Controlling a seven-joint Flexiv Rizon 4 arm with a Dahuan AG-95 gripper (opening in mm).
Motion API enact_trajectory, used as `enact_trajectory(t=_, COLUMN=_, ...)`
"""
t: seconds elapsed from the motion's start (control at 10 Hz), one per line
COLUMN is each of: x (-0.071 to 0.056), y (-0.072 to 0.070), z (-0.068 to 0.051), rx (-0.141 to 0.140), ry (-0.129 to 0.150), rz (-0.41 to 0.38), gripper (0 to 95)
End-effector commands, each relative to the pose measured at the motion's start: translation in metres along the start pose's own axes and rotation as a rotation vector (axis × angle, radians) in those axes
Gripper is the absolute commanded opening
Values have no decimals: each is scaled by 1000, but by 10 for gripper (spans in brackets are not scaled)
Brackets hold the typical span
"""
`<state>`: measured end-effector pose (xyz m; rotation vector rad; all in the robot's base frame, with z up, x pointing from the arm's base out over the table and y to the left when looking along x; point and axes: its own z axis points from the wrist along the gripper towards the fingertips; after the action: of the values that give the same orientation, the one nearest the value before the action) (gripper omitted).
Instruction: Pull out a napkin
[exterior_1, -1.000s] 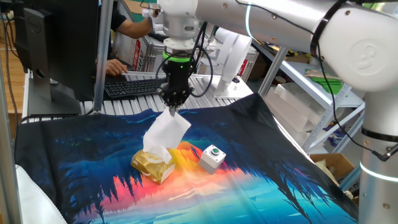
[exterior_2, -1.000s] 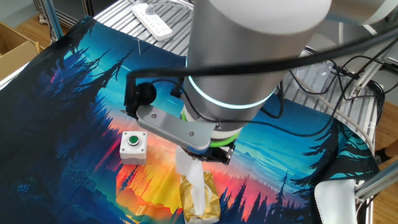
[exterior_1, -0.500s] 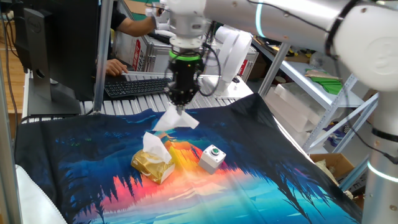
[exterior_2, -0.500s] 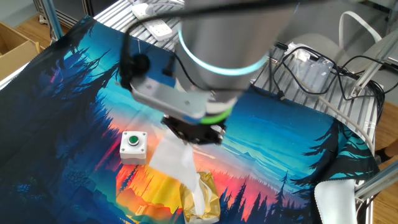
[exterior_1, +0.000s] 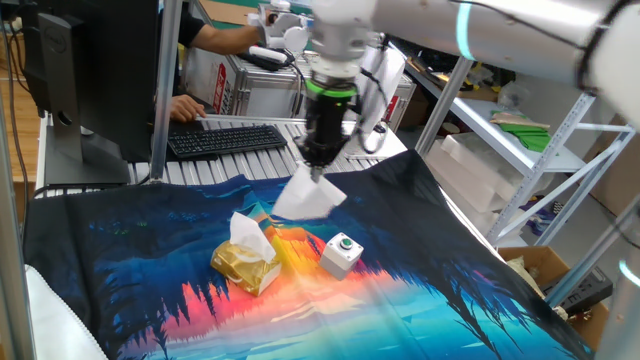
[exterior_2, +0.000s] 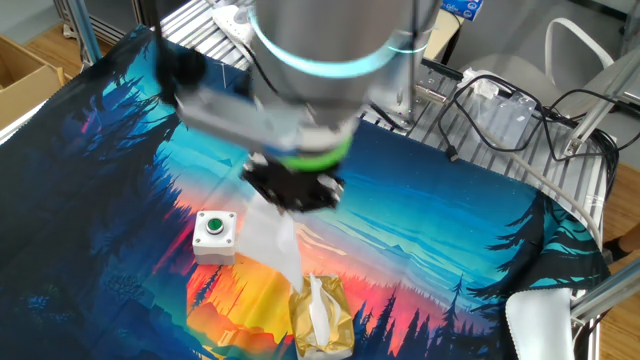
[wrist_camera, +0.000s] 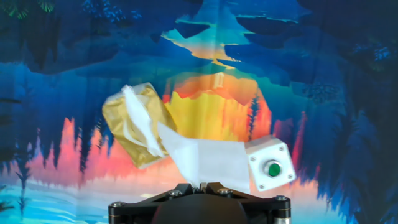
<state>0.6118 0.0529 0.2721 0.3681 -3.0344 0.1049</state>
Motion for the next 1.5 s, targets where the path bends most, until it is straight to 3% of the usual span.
enact_trajectory(t=0.1, x=3, y=2, z=-4, rx=15, ry=4, rz=3, gripper=0)
enact_trajectory(t=0.7, x=17, y=17, z=-6, rx=7, ry=-8, rz=2, gripper=0)
enact_trajectory(t=1.5, x=18, y=17, z=-6, rx=16, ry=-7, rz=2, gripper=0)
